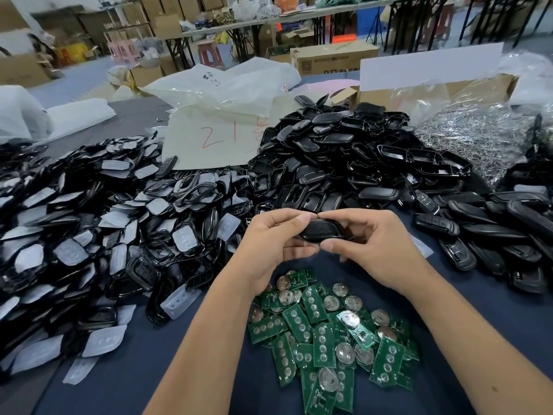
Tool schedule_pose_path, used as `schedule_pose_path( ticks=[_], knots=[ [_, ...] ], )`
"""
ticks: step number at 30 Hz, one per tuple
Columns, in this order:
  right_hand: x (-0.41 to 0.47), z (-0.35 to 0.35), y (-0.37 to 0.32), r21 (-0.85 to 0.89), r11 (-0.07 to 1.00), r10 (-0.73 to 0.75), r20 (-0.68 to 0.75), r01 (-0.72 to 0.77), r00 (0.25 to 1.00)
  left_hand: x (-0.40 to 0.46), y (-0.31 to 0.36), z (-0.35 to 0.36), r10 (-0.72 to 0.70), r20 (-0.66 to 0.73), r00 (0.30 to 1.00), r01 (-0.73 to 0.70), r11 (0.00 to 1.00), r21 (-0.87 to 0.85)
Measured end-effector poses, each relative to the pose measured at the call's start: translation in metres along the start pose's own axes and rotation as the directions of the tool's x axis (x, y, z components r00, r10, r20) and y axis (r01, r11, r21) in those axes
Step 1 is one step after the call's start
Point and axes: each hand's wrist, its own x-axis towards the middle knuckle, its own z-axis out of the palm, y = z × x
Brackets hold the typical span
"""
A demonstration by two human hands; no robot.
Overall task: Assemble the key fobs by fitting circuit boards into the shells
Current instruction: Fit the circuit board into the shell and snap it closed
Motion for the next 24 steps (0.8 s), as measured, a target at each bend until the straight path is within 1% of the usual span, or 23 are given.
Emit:
schedule_pose_path(
  ticks=[3, 7, 10, 17, 24],
  knots=[
    [0.001, 0.0005, 0.0001, 0.087, 0.996, -0.002, -0.009, 0.003, 1.0, 0.0005, 0.0012, 0.0027, -0.027, -0.007, 1.0, 0.025, 0.992, -0.124],
    [0.0019, 0.0007, 0.0007, 0.163, 0.987, 0.004, -0.002, -0.003, 1.0, 0.0007, 0.0024, 0.0028, -0.061, -0.024, 0.998, 0.056, 0.982, -0.182],
    [0.0025, 0.0003, 0.0013, 0.192, 0.981, 0.007, -0.01, -0.005, 1.0, 0.0016, 0.0025, 0.0022, -0.071, -0.024, 0.997, 0.066, 0.98, -0.188],
    [0.002, 0.0004, 0.0021, 0.183, 0.982, 0.04, -0.007, -0.038, 0.999, 0.0028, -0.0001, -0.0004, -0.07, -0.036, 0.997, 0.062, 0.981, -0.186],
    [0.002, 0.0021, 0.0036, 0.138, 0.989, 0.049, -0.012, -0.047, 0.999, 0.0041, -0.0038, 0.0002, -0.05, -0.059, 0.997, 0.042, 0.991, -0.125]
  ],
)
